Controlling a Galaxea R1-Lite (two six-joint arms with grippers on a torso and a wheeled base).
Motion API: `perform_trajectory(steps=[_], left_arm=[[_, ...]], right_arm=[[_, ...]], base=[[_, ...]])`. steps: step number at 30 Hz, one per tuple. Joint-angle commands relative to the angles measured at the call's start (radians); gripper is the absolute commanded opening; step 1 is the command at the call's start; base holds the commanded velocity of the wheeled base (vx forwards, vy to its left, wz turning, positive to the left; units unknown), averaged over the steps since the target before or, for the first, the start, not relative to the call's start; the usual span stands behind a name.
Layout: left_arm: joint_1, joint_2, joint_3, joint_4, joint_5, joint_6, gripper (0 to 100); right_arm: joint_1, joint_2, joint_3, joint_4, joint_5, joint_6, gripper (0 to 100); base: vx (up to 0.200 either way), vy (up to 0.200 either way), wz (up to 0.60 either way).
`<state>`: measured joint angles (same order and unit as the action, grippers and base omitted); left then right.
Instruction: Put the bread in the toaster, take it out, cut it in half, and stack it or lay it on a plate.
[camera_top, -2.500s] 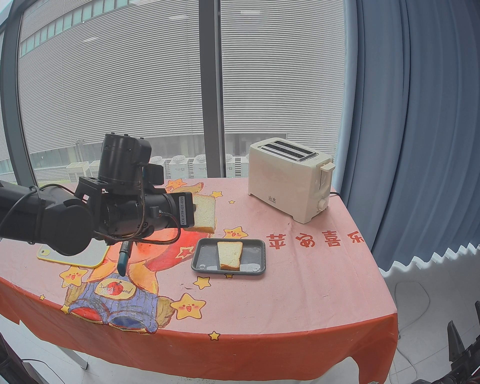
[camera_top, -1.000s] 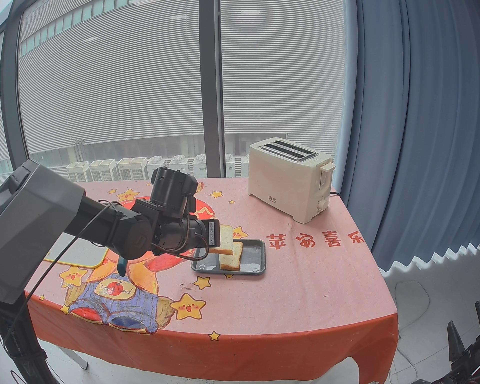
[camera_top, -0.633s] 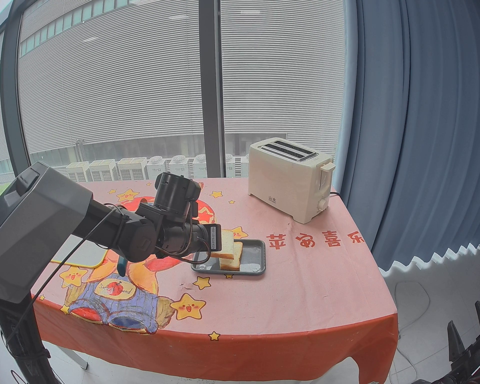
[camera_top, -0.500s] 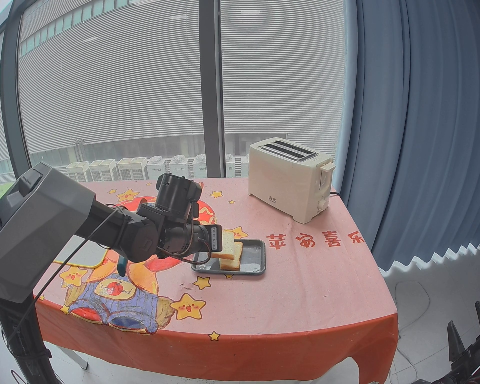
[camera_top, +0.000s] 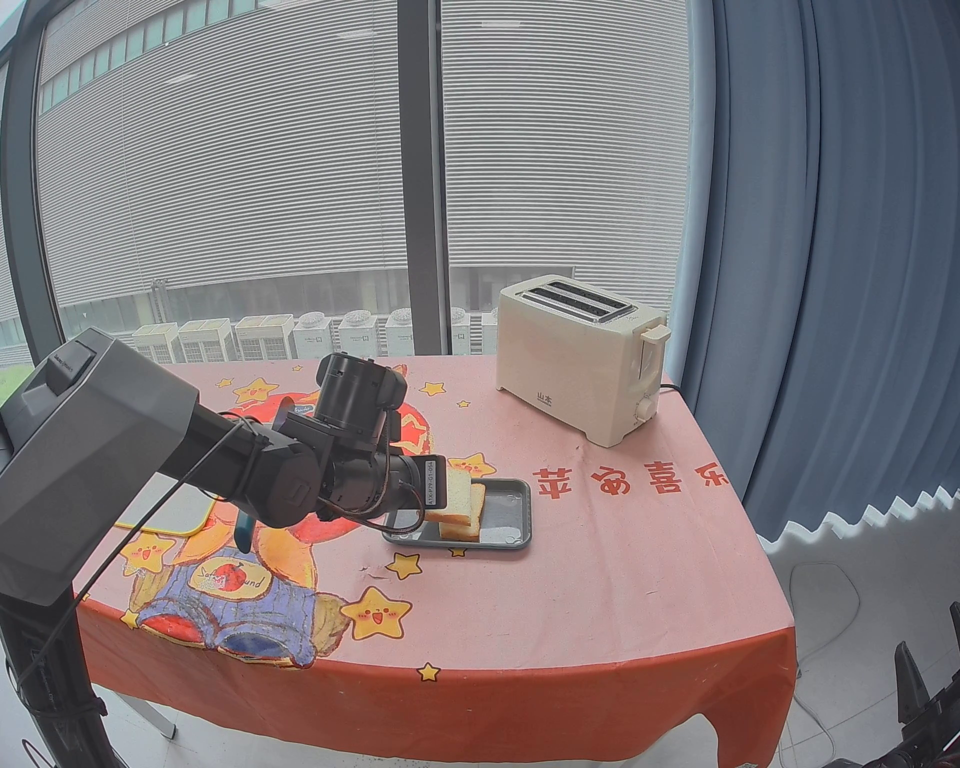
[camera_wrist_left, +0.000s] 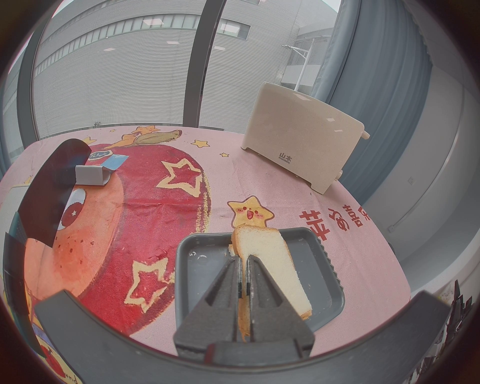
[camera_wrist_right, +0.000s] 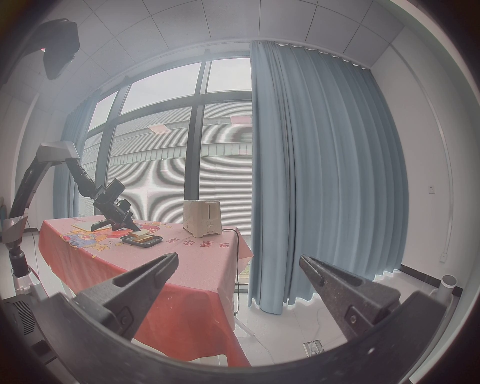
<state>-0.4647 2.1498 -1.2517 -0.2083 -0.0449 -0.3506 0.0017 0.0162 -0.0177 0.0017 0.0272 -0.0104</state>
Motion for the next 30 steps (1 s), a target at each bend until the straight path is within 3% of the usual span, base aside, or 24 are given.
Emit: perform_trajectory(steps=[1, 4, 5, 30], left_arm=[[0.000, -0.002, 0.000, 0.000, 0.000, -0.001, 0], [0.001, -0.002, 0.000, 0.000, 0.000, -0.001, 0], [0.001, -0.004, 0.000, 0.000, 0.000, -0.001, 100], [0.001, -0.005, -0.002, -0.033, 0.003, -0.005, 100]], right_arm=[[0.000, -0.015, 0.018, 0.000, 0.000, 0.000, 100], [0.000, -0.015, 0.018, 0.000, 0.000, 0.000, 100], [0.000, -0.015, 0.018, 0.000, 0.000, 0.000, 100], [0.000, -0.015, 0.018, 0.000, 0.000, 0.000, 100]], base=[[0.000, 0.000, 0.00], [0.000, 0.000, 0.00], [0.000, 0.000, 0.00], [0.000, 0.000, 0.00]])
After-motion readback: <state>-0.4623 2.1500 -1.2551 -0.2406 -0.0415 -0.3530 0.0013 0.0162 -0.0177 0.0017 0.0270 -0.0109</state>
